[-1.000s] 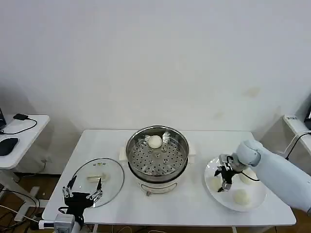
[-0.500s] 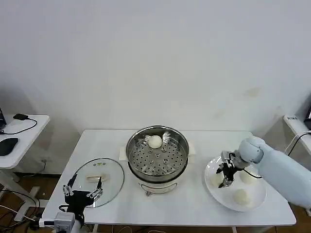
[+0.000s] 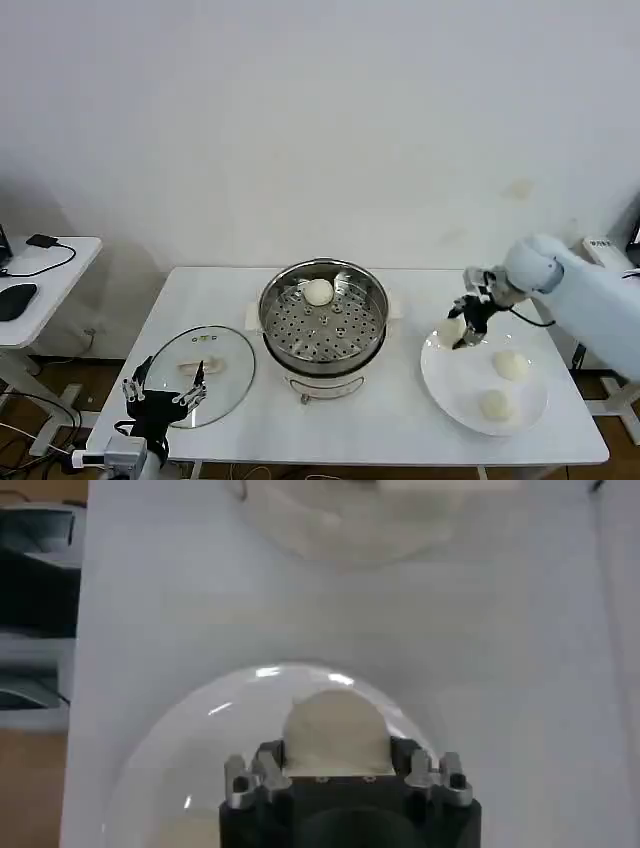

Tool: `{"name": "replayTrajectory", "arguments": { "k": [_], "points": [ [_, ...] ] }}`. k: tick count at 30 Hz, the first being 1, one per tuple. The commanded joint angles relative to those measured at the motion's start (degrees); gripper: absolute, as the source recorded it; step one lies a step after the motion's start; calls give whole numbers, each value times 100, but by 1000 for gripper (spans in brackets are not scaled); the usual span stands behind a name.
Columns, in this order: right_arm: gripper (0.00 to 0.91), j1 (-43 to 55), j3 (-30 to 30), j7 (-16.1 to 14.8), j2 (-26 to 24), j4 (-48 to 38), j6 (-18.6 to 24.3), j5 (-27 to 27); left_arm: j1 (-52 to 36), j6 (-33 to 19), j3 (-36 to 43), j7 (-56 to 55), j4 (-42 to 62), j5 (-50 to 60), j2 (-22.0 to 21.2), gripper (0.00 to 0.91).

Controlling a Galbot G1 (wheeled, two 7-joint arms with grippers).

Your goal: Take steamed baozi put them in steamer then cover it.

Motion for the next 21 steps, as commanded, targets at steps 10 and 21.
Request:
{"name": "replayTrajectory", "arguments": {
  "k": [10,21],
  "points": [
    [685,2601,-1808,43,1208,-214,-442,1622,-3,39,0,5,-46,51,-20,907],
    [685,2947,-2272,23,2719,-1003,-554,2025,65,24,-32,-27,-154,51,-14,907]
  ]
}}
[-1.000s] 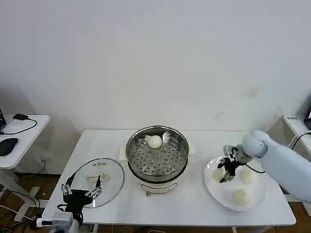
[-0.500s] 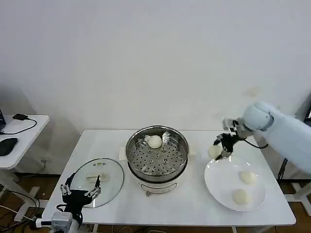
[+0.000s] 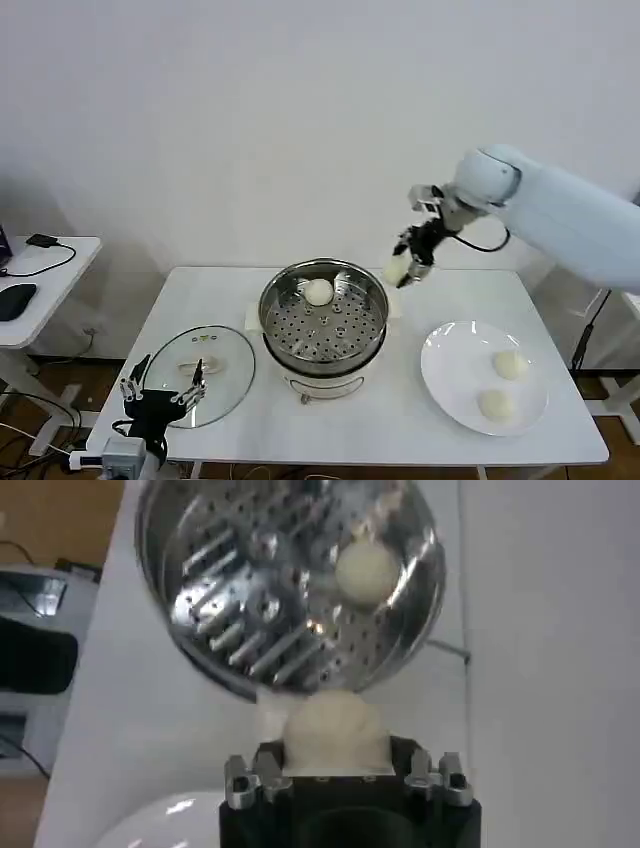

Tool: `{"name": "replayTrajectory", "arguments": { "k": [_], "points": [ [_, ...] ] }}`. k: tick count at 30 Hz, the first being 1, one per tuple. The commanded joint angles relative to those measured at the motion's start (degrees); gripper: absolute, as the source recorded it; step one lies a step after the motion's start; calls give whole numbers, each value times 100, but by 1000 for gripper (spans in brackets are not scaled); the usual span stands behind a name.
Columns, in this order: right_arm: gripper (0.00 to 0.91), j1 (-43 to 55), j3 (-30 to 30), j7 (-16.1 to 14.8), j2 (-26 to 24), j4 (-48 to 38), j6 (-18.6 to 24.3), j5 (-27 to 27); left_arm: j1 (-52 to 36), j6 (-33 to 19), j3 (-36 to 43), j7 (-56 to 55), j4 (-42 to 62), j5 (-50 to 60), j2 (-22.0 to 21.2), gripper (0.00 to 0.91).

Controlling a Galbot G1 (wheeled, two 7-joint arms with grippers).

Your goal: Take steamed baozi put them in steamer then cover it.

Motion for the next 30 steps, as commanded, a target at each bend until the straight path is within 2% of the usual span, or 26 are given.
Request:
{"name": "replayTrajectory", "arguments": {
  "k": [1,7,13,21,30],
  "points": [
    [685,554,-451,4,1020,-408,-74,403,26,-3,-10,-10,-17,5,3,907],
    [685,363,-450,27,1886,-944,-194,602,23,-9,-50,-38,1,59,1,907],
    [685,114,-516,77,2390,-1350,-315,598,9,-7,-71,-46,-6,44,22,907],
    [685,-389,-637,289,2707,-1454,-525,692,1,-20,1,-66,-43,90,38,907],
    [685,-813,-547,458,3073,-1840,-488,267,-4,-25,9,-79,-13,71,44,907]
  ]
}}
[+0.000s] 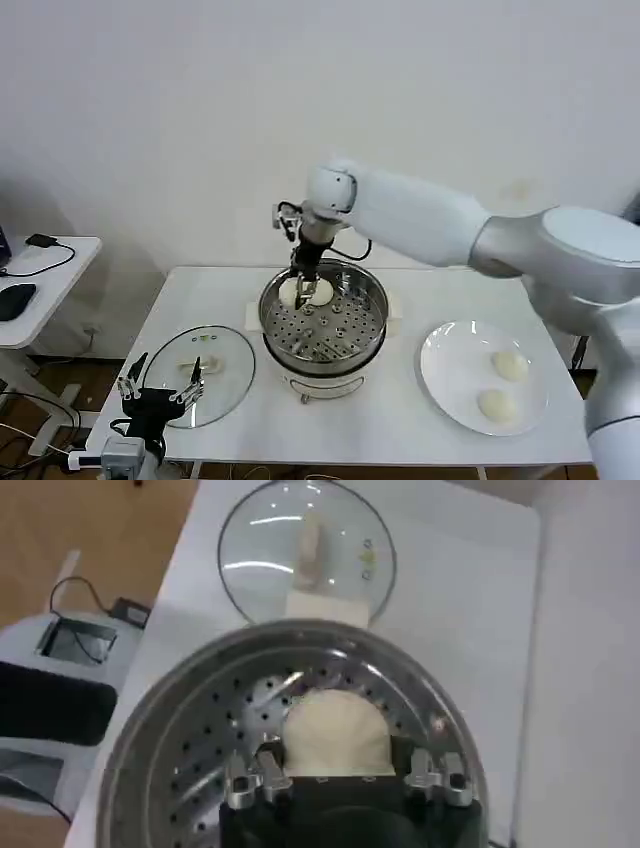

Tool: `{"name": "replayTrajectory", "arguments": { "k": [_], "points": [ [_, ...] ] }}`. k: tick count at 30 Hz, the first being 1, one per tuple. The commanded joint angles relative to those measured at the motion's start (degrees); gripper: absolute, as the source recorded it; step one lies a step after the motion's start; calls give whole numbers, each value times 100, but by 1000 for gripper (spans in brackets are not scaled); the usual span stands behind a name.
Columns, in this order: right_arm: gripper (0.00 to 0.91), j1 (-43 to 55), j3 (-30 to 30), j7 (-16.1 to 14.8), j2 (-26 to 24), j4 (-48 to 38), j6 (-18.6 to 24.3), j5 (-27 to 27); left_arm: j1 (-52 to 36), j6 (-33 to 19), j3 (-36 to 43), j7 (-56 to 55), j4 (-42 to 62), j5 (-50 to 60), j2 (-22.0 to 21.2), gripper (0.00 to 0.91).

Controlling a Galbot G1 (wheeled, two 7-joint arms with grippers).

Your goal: Take steamed baozi put them in steamer then cover it.

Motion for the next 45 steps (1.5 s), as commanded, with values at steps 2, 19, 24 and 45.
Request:
{"name": "replayTrajectory", "arguments": {
  "k": [2,19,24,45],
  "points": [
    [685,-355,-37,128,400,-259,-32,-255,-2,-2,-10,-9,0,11,7,907],
    [685,-559,-67,106,286,-271,-2,-522,-57,-9,-4,-14,63,20,10,907],
    [897,-589,-26,116,253,-257,-4,-543,-54,-10,17,-9,66,32,1,907],
    [907,-17,220,-197,-697,518,70,-346,-104,-1,89,18,79,39,-56,907]
  ]
}}
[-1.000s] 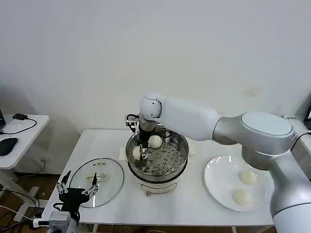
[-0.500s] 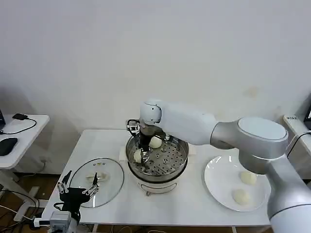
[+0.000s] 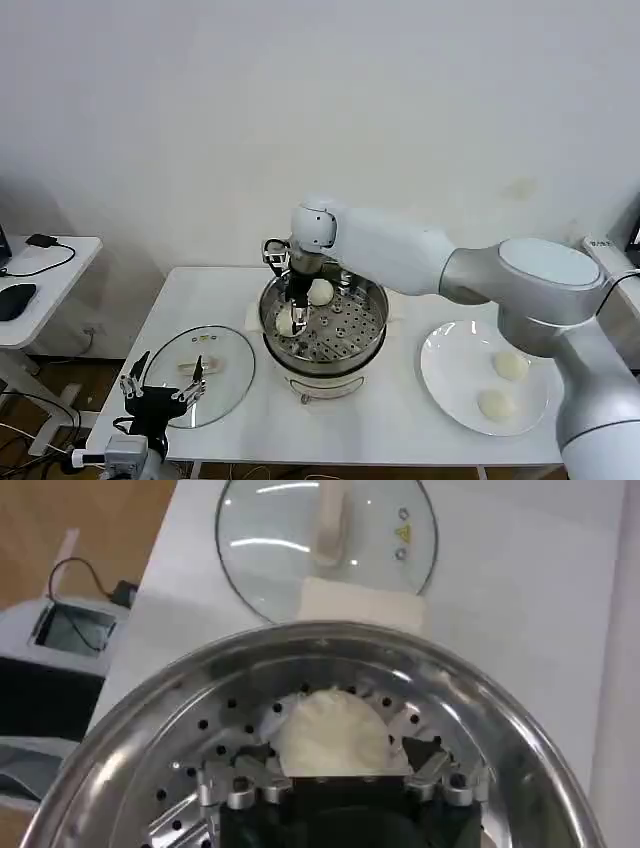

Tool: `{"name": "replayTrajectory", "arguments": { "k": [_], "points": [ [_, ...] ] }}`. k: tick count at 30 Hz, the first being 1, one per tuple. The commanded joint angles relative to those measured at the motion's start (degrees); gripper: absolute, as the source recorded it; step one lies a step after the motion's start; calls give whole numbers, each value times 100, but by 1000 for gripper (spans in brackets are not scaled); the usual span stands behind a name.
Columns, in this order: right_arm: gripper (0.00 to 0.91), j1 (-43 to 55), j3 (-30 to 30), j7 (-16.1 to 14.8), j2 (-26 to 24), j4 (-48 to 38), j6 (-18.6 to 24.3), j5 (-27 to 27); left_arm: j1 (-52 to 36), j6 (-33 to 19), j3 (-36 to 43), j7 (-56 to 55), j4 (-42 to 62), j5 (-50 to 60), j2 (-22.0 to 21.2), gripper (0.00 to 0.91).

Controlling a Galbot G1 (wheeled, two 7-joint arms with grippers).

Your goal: Take steamed baozi put them in steamer then cover it.

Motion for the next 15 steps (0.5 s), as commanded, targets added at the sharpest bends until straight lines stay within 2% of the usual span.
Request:
{"name": "replayTrajectory", "arguments": {
  "k": [1,2,3,6,10,15],
  "points": [
    [907,331,74,-252,-666,551,135,24,-36,6,24,1,39,2,-26,907],
    [907,345,78,-285,-736,584,160,-8,-47,5,44,-3,60,8,-42,907],
    [907,479,93,-362,-1058,875,189,-21,-57,4,80,-4,84,24,-51,907],
    [907,657,134,-260,-1679,1288,183,-66,-49,2,154,7,92,60,-62,907],
    [907,801,206,-284,-2448,1627,176,-88,-47,6,183,31,124,55,-67,907],
    [907,881,302,-362,-3134,1968,214,-110,-61,14,171,49,198,50,-33,907]
  ]
}}
